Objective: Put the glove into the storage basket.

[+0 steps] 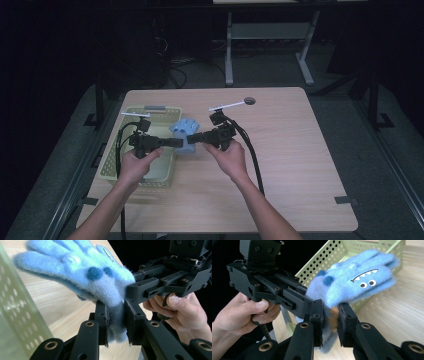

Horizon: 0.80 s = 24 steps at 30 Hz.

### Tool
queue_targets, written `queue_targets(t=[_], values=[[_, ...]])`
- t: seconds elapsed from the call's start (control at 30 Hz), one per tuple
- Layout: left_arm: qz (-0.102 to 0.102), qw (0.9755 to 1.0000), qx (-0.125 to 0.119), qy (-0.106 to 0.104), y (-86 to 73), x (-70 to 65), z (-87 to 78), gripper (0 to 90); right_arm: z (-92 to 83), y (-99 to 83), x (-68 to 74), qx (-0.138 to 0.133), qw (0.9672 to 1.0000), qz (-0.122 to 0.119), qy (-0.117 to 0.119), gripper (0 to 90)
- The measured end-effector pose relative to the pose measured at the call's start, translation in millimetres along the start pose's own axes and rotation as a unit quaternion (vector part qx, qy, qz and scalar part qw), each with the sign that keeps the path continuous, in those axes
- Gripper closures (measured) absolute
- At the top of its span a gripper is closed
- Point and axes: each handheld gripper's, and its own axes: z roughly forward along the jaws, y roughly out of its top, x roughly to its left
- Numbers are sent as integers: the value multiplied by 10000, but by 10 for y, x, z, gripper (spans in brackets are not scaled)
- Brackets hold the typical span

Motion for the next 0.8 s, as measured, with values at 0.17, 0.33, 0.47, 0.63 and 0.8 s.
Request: queue_targets(t=[0.17, 0.33, 0.47, 0.63, 0.8], values=[[-21, 10000, -12, 43, -20, 53, -89, 738, 91, 28, 32, 26, 10000, 4, 26, 761], [-26, 10000, -3, 74, -49, 117, -168, 738, 218, 41, 41, 81, 9999, 12, 127, 760], [-78, 9999, 3, 119, -69, 153, -227, 739, 287, 53, 59, 113, 9998, -1, 154, 759], [-128, 9998, -20, 137, -87, 206, -303, 739, 379, 85, 92, 163, 9997, -35, 157, 759], [-150, 9997, -20, 209, -94, 248, -377, 739, 472, 103, 109, 170, 9996, -19, 207, 759]])
